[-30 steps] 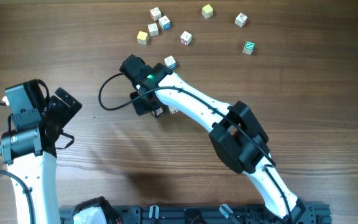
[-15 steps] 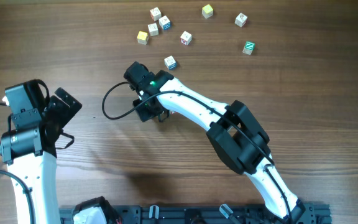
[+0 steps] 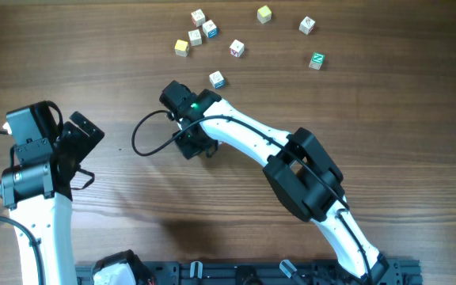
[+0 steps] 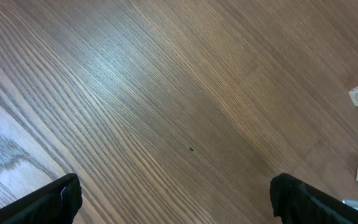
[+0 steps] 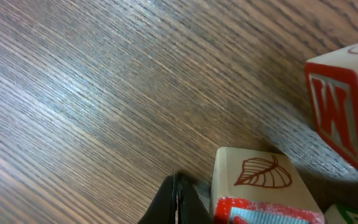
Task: Form a circle
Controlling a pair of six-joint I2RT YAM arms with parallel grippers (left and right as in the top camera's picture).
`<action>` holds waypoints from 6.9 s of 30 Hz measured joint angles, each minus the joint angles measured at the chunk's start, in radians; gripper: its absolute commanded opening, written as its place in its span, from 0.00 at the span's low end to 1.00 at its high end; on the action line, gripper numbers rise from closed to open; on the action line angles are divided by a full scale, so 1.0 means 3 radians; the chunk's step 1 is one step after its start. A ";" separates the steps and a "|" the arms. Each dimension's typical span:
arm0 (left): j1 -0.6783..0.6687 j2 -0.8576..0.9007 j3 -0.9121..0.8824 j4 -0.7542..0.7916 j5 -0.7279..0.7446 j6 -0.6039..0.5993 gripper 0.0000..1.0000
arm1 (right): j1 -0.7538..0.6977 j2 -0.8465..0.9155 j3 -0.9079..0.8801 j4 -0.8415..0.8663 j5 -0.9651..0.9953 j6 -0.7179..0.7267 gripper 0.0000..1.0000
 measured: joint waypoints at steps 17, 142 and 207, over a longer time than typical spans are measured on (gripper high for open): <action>0.0000 0.0000 0.0000 0.0000 0.0001 0.0000 1.00 | 0.0009 -0.0014 0.0000 -0.0102 0.0244 -0.0338 0.04; 0.0000 0.0000 0.0000 0.0000 0.0000 0.0000 1.00 | -0.0154 -0.0961 -0.1289 0.1364 0.0955 0.1194 0.04; 0.0000 0.0000 0.0000 0.0000 0.0000 0.0000 1.00 | -0.0146 -0.1324 -0.1289 0.1109 0.0932 0.1195 0.05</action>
